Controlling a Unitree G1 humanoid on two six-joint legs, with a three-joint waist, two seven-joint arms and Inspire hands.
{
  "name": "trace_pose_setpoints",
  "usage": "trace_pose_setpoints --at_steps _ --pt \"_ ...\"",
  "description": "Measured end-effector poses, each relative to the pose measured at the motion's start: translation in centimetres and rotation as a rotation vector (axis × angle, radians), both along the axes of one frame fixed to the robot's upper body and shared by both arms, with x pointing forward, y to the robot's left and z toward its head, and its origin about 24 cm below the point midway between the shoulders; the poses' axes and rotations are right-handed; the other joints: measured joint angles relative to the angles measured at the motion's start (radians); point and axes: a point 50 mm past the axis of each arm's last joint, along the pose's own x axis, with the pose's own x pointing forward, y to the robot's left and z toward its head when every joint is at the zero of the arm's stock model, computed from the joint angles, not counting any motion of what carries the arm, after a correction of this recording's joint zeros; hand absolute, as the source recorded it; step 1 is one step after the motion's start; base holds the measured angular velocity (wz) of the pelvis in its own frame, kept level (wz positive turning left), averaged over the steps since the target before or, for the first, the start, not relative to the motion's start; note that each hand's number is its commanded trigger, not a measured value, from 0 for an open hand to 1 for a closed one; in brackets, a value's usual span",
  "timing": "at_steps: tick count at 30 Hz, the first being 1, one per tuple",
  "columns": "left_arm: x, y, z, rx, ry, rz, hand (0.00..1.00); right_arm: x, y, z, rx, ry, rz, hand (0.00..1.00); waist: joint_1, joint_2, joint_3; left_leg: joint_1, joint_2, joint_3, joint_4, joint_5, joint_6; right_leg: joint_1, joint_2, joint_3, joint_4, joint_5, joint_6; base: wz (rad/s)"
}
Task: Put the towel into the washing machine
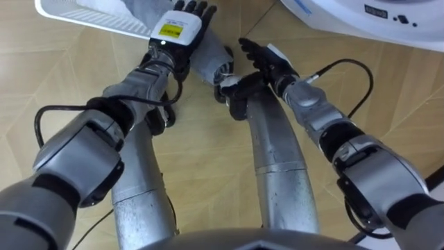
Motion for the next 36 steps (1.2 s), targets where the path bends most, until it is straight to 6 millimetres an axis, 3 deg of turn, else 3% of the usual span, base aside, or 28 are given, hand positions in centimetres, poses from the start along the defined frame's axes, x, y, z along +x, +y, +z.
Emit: trace_pose_setpoints --at_steps 12,27,31,36 --pt "0.4 -1.1 0.8 -0.008 -0.003 -0.035 1.0 -0.4 -0.3 -0.6 -0.011 0.027 -0.01 0.0 0.002 -0.001 -0.0011 0.033 -0.001 0.005 0.001 0.0 0.0 0.027 0.006 0.005 0.001 0.0 0.0 0.0" --pt "-1.9 -1.2 -2.4 0.026 0.109 -0.059 1.0 -2.5 -0.8 -2.9 -0.012 0.124 -0.017 0.0 0.005 -0.001 -0.002 0.169 0.0 0.011 -0.003 -0.002 -0.003 0.159 0.0 0.009 0.003 -0.003 -0.001 0.0" --pt "-2.7 -0.3 -3.5 0.009 0.144 -0.032 1.0 -3.8 -1.3 -4.2 -0.019 0.168 -0.032 0.0 0.008 -0.001 -0.0034 0.238 -0.001 0.008 -0.018 -0.005 -0.01 0.228 0.0 0.007 -0.016 -0.003 0.0 0.0" --pt "-2.6 0.8 -3.4 -0.05 0.118 0.029 1.0 -5.4 -2.2 -5.6 -0.011 0.228 -0.064 0.0 0.017 0.0 -0.0039 0.328 -0.001 0.014 -0.05 -0.003 -0.013 0.318 0.001 0.005 -0.049 0.001 0.003 -0.01"
